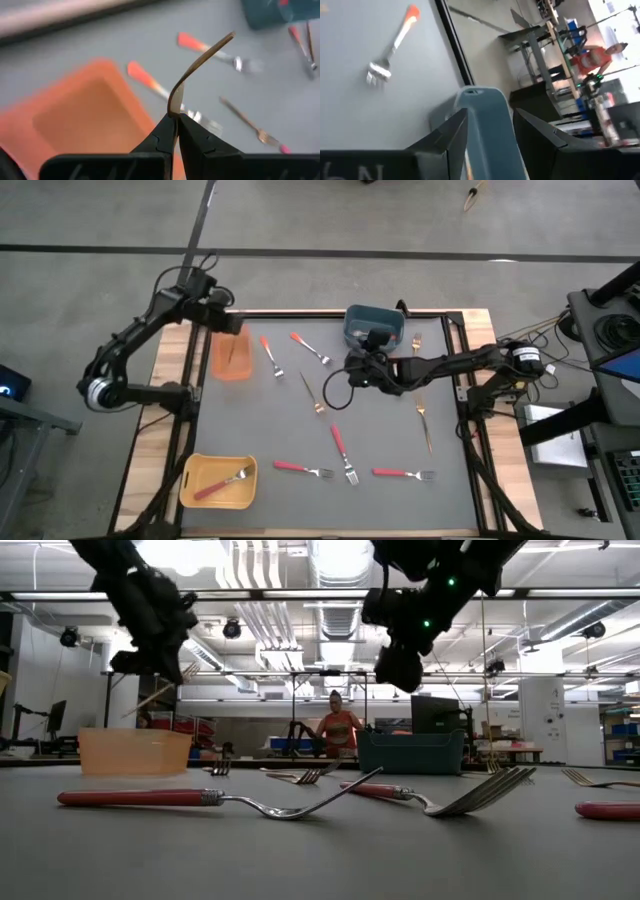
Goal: Sort silverware by color (type)
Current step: Put the gold fork into the orange bin
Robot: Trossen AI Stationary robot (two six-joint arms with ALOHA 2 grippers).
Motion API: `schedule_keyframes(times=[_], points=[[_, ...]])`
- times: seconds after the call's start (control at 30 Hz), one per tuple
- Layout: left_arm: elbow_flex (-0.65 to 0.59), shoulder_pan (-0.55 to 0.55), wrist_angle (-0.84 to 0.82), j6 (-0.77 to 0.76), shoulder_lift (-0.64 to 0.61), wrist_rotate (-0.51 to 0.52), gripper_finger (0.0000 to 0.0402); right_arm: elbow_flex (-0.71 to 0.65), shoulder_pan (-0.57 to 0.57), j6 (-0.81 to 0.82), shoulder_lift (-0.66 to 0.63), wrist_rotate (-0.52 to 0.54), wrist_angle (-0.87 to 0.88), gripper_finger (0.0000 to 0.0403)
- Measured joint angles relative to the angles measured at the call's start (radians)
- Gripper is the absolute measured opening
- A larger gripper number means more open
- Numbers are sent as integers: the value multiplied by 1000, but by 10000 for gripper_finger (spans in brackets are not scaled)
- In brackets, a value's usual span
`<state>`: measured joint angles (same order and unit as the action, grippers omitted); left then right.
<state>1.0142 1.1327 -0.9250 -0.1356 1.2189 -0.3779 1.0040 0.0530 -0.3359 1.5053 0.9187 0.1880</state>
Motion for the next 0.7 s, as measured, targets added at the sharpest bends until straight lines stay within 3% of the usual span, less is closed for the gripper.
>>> schedule_keyframes(times=[0.13, 0.37, 0.7], points=[[0, 67, -48, 1, 67, 27, 0, -11, 22, -4, -1, -2, 7, 139], [17, 68, -55, -45, 131, 24, 0, -12, 59, 0, -2, -16, 12, 124], [19, 50, -41, -140, 180, 86, 0, -12, 100, 3, -2, -186, -15, 122]])
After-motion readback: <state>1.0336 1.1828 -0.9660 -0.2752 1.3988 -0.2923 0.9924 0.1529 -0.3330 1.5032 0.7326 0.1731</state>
